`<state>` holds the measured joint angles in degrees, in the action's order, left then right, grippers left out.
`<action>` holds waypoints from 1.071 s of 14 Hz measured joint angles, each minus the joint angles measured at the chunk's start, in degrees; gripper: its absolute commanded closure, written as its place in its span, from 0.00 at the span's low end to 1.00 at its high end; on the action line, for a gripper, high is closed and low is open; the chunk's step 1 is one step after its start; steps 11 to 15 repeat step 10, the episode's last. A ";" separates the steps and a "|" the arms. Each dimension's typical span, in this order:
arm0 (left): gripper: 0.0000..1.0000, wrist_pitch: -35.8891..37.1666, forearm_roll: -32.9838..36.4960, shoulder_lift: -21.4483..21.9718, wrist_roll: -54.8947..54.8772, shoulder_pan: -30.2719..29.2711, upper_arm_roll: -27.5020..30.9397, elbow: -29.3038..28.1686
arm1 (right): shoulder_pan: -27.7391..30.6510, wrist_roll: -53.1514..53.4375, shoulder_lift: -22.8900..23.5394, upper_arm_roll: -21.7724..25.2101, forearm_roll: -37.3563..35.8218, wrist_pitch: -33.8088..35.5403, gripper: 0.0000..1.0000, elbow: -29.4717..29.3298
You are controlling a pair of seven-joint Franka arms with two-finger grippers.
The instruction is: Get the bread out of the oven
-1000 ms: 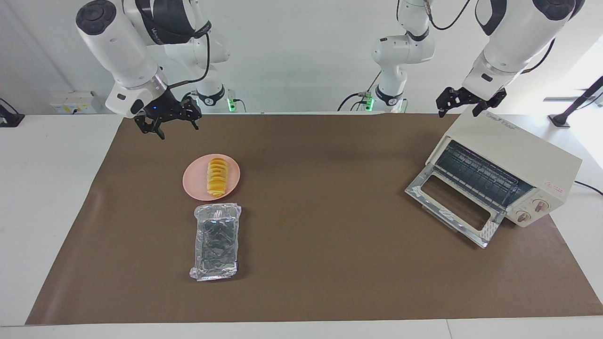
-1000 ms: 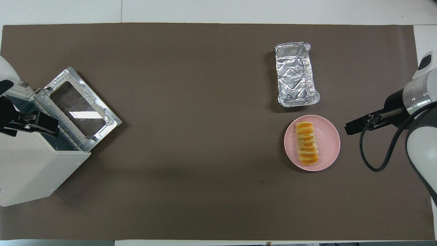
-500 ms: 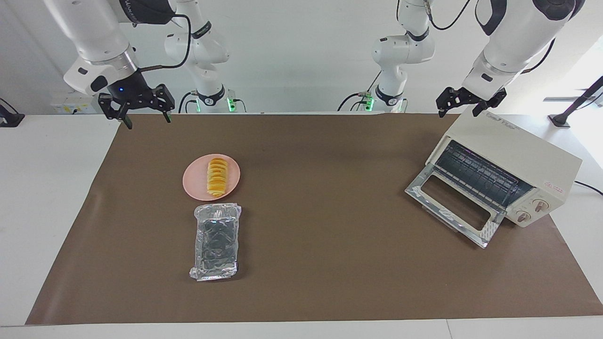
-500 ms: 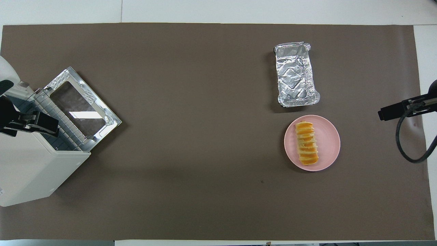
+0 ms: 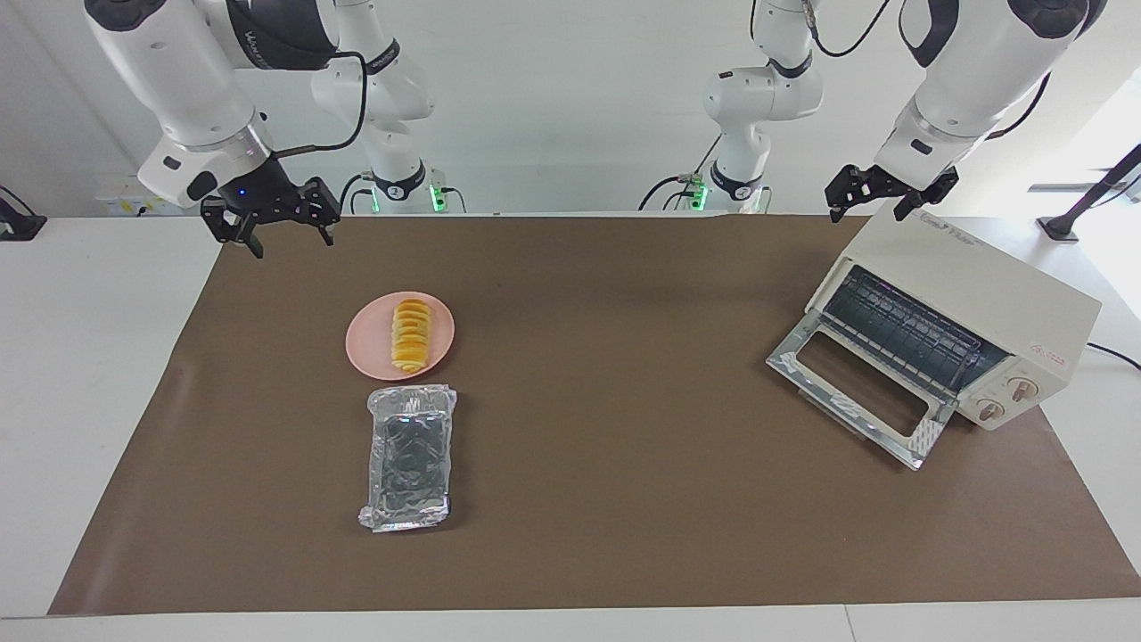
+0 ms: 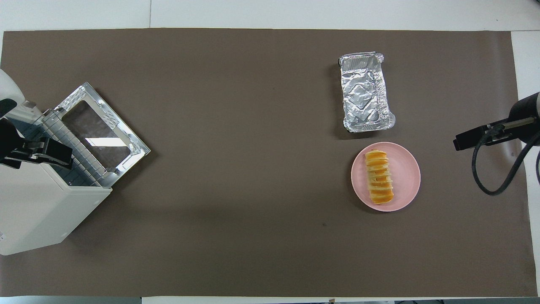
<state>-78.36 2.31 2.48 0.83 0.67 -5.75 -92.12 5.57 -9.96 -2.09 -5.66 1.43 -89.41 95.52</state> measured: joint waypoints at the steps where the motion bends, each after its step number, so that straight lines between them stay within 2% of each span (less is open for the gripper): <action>1: 0.00 0.00 0.00 0.00 0.00 0.00 0.00 0.00 | 0.01 0.71 0.00 0.06 0.52 -0.14 0.00 0.00; 15: 0.00 0.00 0.00 0.00 0.00 0.00 0.00 0.00 | 0.06 2.64 -0.02 0.24 0.78 -0.34 0.00 -0.01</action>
